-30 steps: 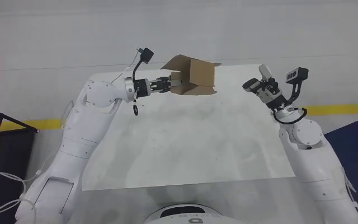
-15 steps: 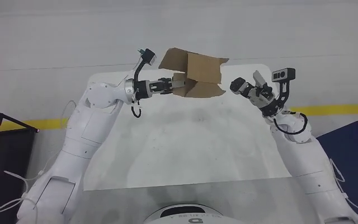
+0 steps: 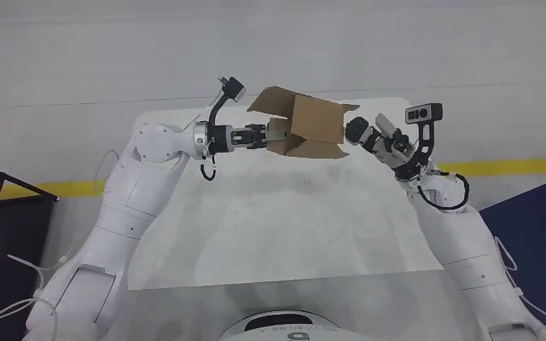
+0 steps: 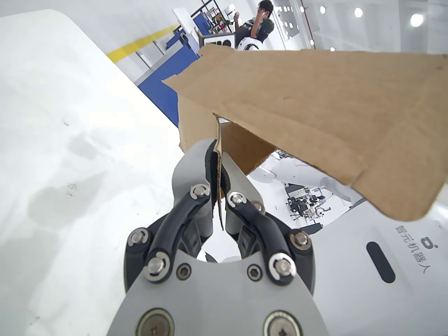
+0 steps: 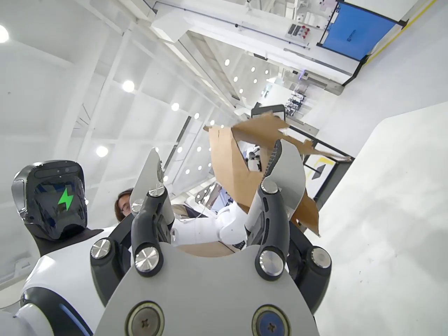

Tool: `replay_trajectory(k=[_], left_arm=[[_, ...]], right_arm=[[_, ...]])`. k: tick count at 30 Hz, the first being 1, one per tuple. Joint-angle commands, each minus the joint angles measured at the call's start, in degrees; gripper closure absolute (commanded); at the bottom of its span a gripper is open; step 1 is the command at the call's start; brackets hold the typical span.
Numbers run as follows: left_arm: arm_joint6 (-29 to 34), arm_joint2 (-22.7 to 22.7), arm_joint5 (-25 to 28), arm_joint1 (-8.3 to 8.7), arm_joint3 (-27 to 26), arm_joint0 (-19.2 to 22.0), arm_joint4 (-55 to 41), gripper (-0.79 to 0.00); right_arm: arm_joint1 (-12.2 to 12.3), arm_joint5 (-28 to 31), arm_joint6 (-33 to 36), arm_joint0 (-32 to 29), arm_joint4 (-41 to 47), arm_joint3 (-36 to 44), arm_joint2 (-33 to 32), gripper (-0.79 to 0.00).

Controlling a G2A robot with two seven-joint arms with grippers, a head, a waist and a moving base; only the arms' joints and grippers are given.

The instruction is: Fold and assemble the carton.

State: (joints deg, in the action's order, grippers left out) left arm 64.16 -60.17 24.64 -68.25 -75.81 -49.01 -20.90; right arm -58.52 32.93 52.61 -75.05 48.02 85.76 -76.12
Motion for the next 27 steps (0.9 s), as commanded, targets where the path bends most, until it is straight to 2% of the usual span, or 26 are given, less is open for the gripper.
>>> replay_trajectory(k=[1,4,5,6,9,18,21,25,27], left_arm=[[-0.32,-0.03,0.15,-0.01,-0.07,0.06,-0.10,0.000],[-0.92,-0.13,0.55,-0.05,-0.01,0.06,-0.67,0.000],[-1.01,-0.12,0.54,-0.06,0.09,0.08,-0.83,0.000],[-1.14,-0.14,0.52,-0.07,0.31,0.10,-1.05,0.000],[-1.92,0.07,0.29,-0.22,0.87,0.06,-2.08,0.000],[-3.52,1.78,0.44,-1.01,3.01,1.17,-4.23,0.000],[-4.27,1.74,0.25,-1.26,4.11,1.67,-5.94,0.000],[-4.80,1.45,0.70,-1.47,5.13,1.98,-7.77,0.000],[-4.76,1.26,0.95,-1.55,5.58,1.97,-8.84,0.000]], right_arm=[[0.00,0.04,1.31,-0.08,-1.23,-0.09,-0.03,-0.665],[-0.01,-0.03,3.45,-0.17,-2.07,0.00,-0.06,-0.705],[0.00,0.11,4.61,-0.23,-1.97,0.25,-0.10,-0.693],[0.02,0.36,5.99,-0.32,-1.88,0.53,-0.18,-0.603],[0.08,1.06,9.51,-0.60,-1.40,1.07,-0.55,-0.576],[-0.02,1.61,13.07,-0.52,-2.03,1.06,-0.89,-0.622],[-0.12,2.45,11.65,-0.13,-2.66,0.14,-1.49,-0.643],[-0.31,4.16,2.82,-0.03,-5.06,-1.67,-3.92,-0.637],[-0.31,5.06,0.82,-0.32,-6.78,-1.15,-4.85,-0.628]])
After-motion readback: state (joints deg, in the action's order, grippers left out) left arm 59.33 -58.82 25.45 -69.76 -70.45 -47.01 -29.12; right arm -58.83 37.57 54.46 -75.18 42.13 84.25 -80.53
